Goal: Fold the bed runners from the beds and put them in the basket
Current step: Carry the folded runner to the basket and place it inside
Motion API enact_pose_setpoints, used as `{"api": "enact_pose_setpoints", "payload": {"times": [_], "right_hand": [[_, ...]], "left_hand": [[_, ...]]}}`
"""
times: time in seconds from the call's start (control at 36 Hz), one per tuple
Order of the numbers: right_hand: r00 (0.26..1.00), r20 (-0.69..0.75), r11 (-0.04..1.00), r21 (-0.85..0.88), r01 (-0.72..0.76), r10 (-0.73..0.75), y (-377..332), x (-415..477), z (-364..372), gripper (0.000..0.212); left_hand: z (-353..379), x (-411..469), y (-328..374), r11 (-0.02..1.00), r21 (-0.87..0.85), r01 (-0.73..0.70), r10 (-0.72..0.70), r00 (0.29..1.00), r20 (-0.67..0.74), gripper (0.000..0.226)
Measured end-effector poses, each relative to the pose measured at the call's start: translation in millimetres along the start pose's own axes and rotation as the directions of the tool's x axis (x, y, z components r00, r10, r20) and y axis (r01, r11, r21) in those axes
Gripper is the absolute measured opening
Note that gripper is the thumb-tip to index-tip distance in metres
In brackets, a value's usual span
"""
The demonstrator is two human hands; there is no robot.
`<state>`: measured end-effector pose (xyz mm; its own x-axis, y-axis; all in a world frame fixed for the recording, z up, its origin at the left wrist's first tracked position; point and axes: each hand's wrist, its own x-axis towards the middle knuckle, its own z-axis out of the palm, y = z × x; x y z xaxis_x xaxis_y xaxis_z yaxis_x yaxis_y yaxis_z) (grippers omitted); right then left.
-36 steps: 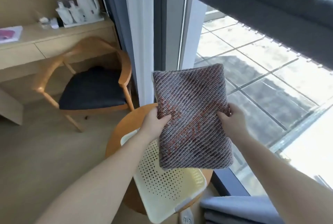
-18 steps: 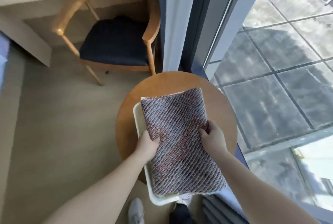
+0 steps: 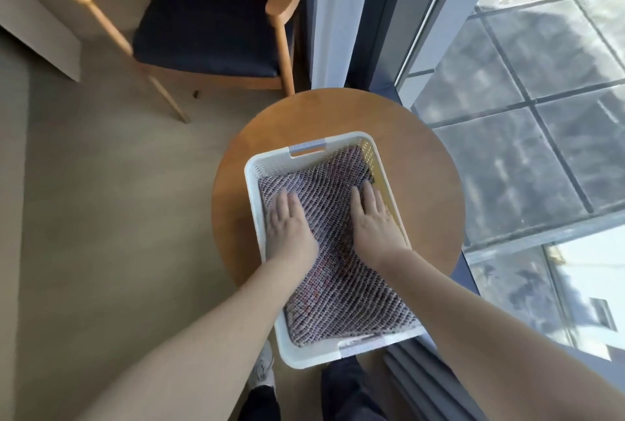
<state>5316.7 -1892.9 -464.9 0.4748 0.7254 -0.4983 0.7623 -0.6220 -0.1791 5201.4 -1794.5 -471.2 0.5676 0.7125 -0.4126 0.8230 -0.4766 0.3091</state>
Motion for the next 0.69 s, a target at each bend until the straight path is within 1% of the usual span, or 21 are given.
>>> {"api": "enact_pose_setpoints", "payload": {"times": [0.06,0.11,0.17,0.19,0.31,0.36,0.42,0.47,0.53,0.61,0.69], "right_hand": [[0.994,-0.086,0.996,-0.073,0.057,-0.063,0.4,19.9,5.9,0.068],[0.991,-0.113,0.994,-0.083,0.068,-0.078,-0.4,40.1,10.7,0.063],[0.990,-0.114,0.992,-0.101,0.069,-0.081,0.0,56.8,15.1,0.066],[0.989,-0.118,0.988,-0.138,0.072,-0.089,1.4,64.3,18.6,0.069],[0.993,-0.092,0.960,-0.276,0.049,-0.077,14.0,82.4,41.4,0.074],[0.994,-0.068,0.944,-0.325,0.055,-0.082,19.9,86.4,51.8,0.073],[0.993,-0.071,0.944,-0.322,0.067,-0.095,21.0,88.7,58.9,0.071],[0.990,-0.098,0.959,-0.277,0.066,-0.097,18.0,84.0,61.9,0.071],[0.990,-0.094,0.972,-0.218,0.082,-0.105,17.5,67.8,65.1,0.071],[0.991,-0.036,0.975,-0.186,0.123,-0.132,24.4,31.4,74.1,0.072],[0.987,0.010,0.969,-0.188,0.161,-0.162,30.7,-3.8,83.1,0.076]], "left_hand": [[11.3,6.6,2.2,0.996,0.087,-0.037,0.036,0.999,0.011,0.067],[27.3,12.4,1.9,0.986,0.160,-0.035,0.029,0.999,0.039,0.064],[43.2,17.7,-0.1,0.976,0.217,-0.030,0.019,0.998,0.054,0.065],[50.7,20.1,-1.8,0.972,0.234,-0.023,0.011,0.998,0.054,0.065],[76.8,22.3,-19.1,0.968,0.253,0.011,-0.026,0.998,0.056,0.067],[87.7,24.0,-29.4,0.964,0.265,0.001,-0.011,0.999,0.036,0.067],[93.7,27.7,-32.8,0.961,0.276,0.004,-0.006,1.000,0.008,0.067],[96.5,28.5,-29.6,0.961,0.277,0.016,-0.015,1.000,-0.007,0.066],[97.5,20.5,-24.1,0.968,0.252,0.019,-0.018,1.000,-0.005,0.065],[99.4,-0.9,-19.5,0.979,0.204,-0.004,0.001,1.000,0.014,0.065],[103.6,-25.9,-20.0,0.980,0.198,-0.008,0.002,1.000,0.031,0.065]]}}
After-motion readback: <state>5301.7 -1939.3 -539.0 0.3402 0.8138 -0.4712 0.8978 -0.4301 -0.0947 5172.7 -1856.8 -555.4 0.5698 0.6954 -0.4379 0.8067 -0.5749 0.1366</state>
